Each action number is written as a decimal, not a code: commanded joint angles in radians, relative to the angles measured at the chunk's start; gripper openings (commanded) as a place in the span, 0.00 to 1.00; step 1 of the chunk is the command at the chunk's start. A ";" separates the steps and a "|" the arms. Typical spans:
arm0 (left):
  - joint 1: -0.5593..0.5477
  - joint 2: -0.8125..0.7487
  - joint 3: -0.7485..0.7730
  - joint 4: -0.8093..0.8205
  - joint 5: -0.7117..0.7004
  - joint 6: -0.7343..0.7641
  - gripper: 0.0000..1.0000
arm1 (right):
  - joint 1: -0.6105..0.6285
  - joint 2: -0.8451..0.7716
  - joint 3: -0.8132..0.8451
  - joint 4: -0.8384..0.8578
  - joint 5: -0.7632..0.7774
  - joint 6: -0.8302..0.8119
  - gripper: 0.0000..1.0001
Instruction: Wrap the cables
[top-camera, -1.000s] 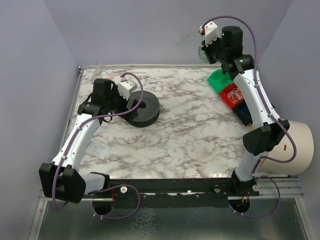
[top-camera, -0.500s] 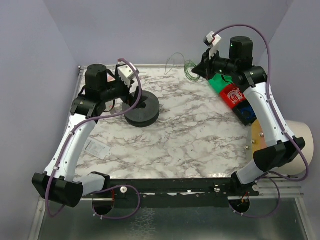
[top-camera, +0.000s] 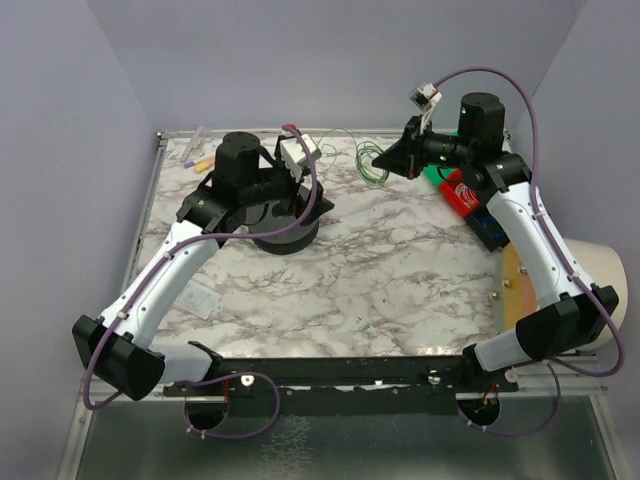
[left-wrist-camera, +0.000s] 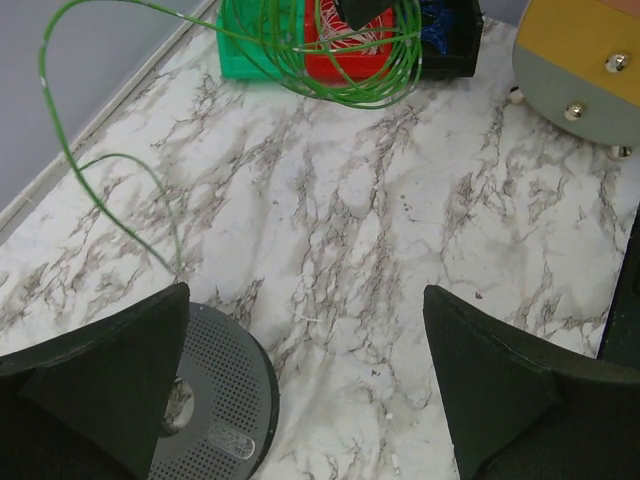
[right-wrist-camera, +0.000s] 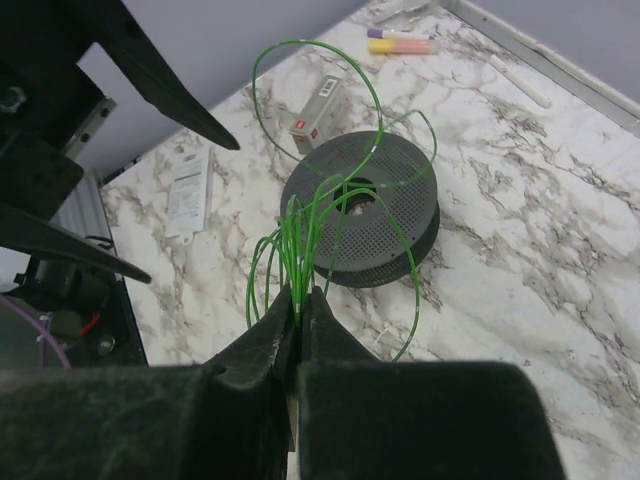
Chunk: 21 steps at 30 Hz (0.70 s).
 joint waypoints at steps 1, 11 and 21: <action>-0.034 0.050 -0.003 0.073 -0.115 -0.063 0.99 | -0.001 -0.053 -0.019 0.055 -0.074 0.045 0.01; -0.039 0.091 0.003 0.134 -0.289 -0.105 0.89 | 0.000 -0.073 -0.028 0.047 -0.076 0.032 0.00; -0.038 0.055 -0.003 0.101 -0.186 -0.057 0.90 | -0.001 -0.074 -0.016 0.035 -0.060 0.032 0.00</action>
